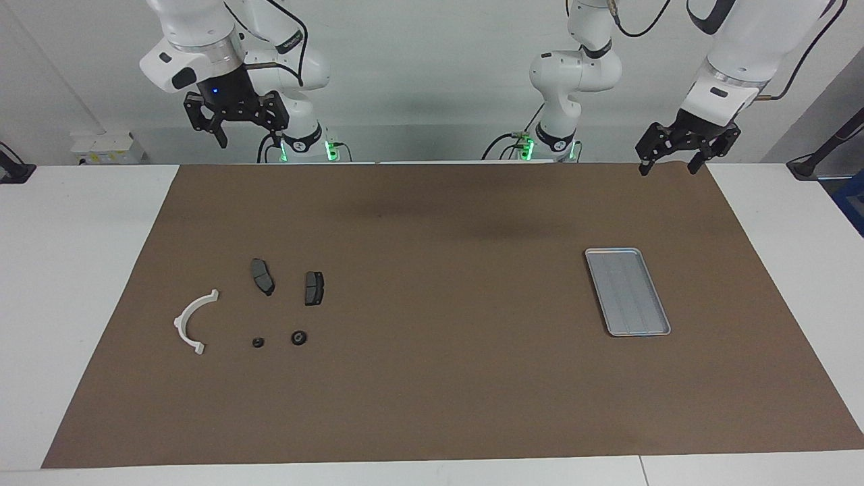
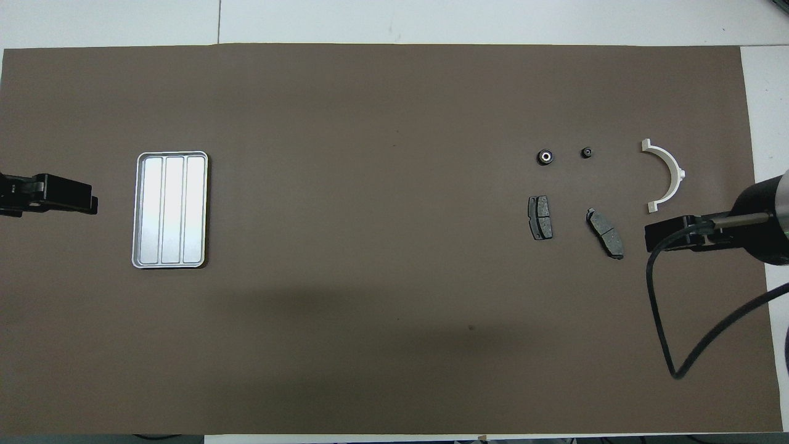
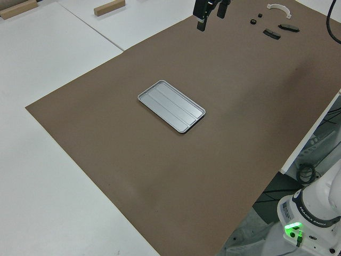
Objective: Pick bearing gear from pile to tray
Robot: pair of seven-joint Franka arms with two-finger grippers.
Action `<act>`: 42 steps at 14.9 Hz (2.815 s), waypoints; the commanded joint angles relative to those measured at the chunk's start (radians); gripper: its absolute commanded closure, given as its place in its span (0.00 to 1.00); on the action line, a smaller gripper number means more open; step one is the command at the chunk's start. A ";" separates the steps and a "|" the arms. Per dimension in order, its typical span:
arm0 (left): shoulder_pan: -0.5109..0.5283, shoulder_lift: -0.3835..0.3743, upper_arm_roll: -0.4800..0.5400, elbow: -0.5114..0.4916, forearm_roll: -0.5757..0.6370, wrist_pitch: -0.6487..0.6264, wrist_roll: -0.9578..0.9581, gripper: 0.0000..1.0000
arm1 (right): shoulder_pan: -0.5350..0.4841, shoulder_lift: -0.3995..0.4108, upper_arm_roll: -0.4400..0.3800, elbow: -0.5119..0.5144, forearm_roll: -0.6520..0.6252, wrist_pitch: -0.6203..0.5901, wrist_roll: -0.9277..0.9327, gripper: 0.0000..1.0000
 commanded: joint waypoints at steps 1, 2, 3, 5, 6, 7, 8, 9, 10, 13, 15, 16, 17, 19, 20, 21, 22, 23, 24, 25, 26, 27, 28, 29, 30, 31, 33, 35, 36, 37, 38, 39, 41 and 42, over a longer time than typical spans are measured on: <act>-0.008 -0.012 0.010 -0.014 -0.008 0.003 0.004 0.00 | -0.009 -0.012 0.001 -0.010 0.028 -0.007 -0.018 0.00; -0.008 -0.012 0.010 -0.014 -0.008 0.003 0.004 0.00 | -0.009 -0.012 0.001 -0.010 0.028 -0.005 -0.019 0.00; -0.008 -0.012 0.010 -0.014 -0.008 0.003 0.004 0.00 | -0.009 -0.012 0.001 -0.010 0.028 -0.003 -0.019 0.00; -0.008 -0.012 0.010 -0.014 -0.008 0.003 0.004 0.00 | -0.008 -0.012 0.001 -0.010 0.028 0.000 -0.018 0.00; -0.009 -0.012 0.010 -0.014 -0.008 0.003 0.005 0.00 | -0.009 -0.010 0.001 -0.010 0.028 0.000 -0.018 0.00; -0.008 -0.012 0.010 -0.014 -0.008 0.003 0.004 0.00 | -0.012 -0.010 -0.001 -0.010 0.028 0.001 -0.019 0.00; -0.008 -0.012 0.010 -0.014 -0.008 0.003 0.005 0.00 | -0.014 -0.010 -0.001 -0.010 0.028 0.001 -0.019 0.00; -0.008 -0.012 0.010 -0.014 -0.008 0.003 0.004 0.00 | -0.014 -0.012 0.001 -0.009 0.028 0.000 -0.021 0.00; -0.008 -0.012 0.010 -0.014 -0.008 0.003 0.004 0.00 | -0.012 -0.013 -0.001 -0.007 0.028 0.000 -0.021 0.00; -0.008 -0.012 0.010 -0.014 -0.008 0.003 0.004 0.00 | -0.011 -0.015 -0.001 -0.005 0.028 -0.003 -0.024 0.00; -0.008 -0.012 0.010 -0.014 -0.008 0.003 0.004 0.00 | -0.014 -0.015 -0.002 -0.007 0.028 0.000 -0.025 0.00; -0.008 -0.012 0.010 -0.014 -0.008 0.003 0.005 0.00 | -0.014 -0.015 -0.002 -0.010 0.029 0.003 -0.027 0.00; -0.008 -0.012 0.010 -0.014 -0.008 0.003 0.004 0.00 | -0.014 -0.019 -0.004 -0.013 0.029 0.006 -0.025 0.00; -0.008 -0.012 0.010 -0.014 -0.008 0.003 0.005 0.00 | -0.012 -0.020 -0.004 -0.027 0.028 0.047 -0.027 0.00; -0.008 -0.012 0.010 -0.014 -0.008 0.003 0.004 0.00 | -0.014 -0.020 -0.004 -0.053 0.028 0.099 -0.025 0.00; -0.009 -0.012 0.010 -0.014 -0.008 0.003 0.004 0.00 | -0.014 -0.016 -0.004 -0.079 0.028 0.137 -0.025 0.00; -0.008 -0.012 0.010 -0.014 -0.008 0.003 0.005 0.00 | -0.014 -0.009 -0.004 -0.108 0.028 0.177 -0.022 0.00; -0.008 -0.012 0.010 -0.014 -0.008 0.003 0.004 0.00 | -0.012 0.005 -0.004 -0.137 0.028 0.231 -0.018 0.00; -0.008 -0.012 0.010 -0.014 -0.008 0.003 0.005 0.00 | -0.014 0.035 -0.004 -0.156 0.028 0.284 -0.016 0.00; -0.008 -0.012 0.010 -0.014 -0.008 0.003 0.001 0.00 | -0.015 0.077 -0.005 -0.162 0.028 0.326 -0.015 0.00; -0.009 -0.012 0.009 -0.014 -0.008 0.008 0.005 0.00 | -0.017 0.124 -0.005 -0.162 0.028 0.367 -0.012 0.00; -0.009 -0.012 0.009 -0.014 -0.008 0.008 0.007 0.00 | -0.018 0.167 -0.005 -0.162 0.028 0.413 -0.010 0.00; -0.008 -0.012 0.009 -0.014 -0.008 0.006 0.004 0.00 | -0.019 0.206 -0.005 -0.160 0.026 0.452 -0.004 0.00; -0.002 -0.012 0.010 -0.014 -0.008 0.002 0.004 0.00 | -0.017 0.245 -0.005 -0.160 0.021 0.493 -0.002 0.00; 0.001 -0.012 0.010 -0.014 -0.008 0.003 0.004 0.00 | -0.017 0.284 -0.005 -0.160 0.015 0.538 -0.002 0.00; 0.002 -0.010 0.010 -0.014 -0.008 0.014 0.002 0.00 | -0.018 0.321 -0.007 -0.157 0.012 0.571 -0.001 0.00; 0.003 -0.012 0.010 -0.015 -0.007 0.014 0.001 0.00 | -0.020 0.390 -0.007 -0.154 0.006 0.642 0.013 0.00; 0.005 -0.013 0.013 -0.023 -0.002 0.014 0.002 0.00 | -0.012 0.450 -0.007 -0.153 -0.020 0.709 0.040 0.00; 0.008 -0.016 0.013 -0.024 -0.002 0.017 0.002 0.00 | -0.008 0.471 -0.007 -0.150 -0.044 0.733 0.063 0.00; 0.006 -0.018 0.013 -0.029 -0.002 0.017 -0.004 0.00 | -0.005 0.496 -0.007 -0.145 -0.073 0.753 0.091 0.00; 0.006 -0.018 0.012 -0.032 -0.002 0.020 -0.004 0.00 | -0.005 0.525 -0.007 -0.133 -0.095 0.760 0.108 0.01; 0.006 -0.019 0.012 -0.032 -0.002 0.023 -0.002 0.00 | -0.005 0.560 -0.007 -0.107 -0.109 0.762 0.131 0.01; 0.008 -0.019 0.013 -0.032 -0.002 0.020 0.002 0.00 | -0.003 0.631 -0.007 -0.047 -0.118 0.756 0.223 0.02; 0.008 -0.024 0.013 -0.038 -0.002 0.017 0.001 0.00 | -0.005 0.652 -0.007 -0.023 -0.124 0.748 0.267 0.02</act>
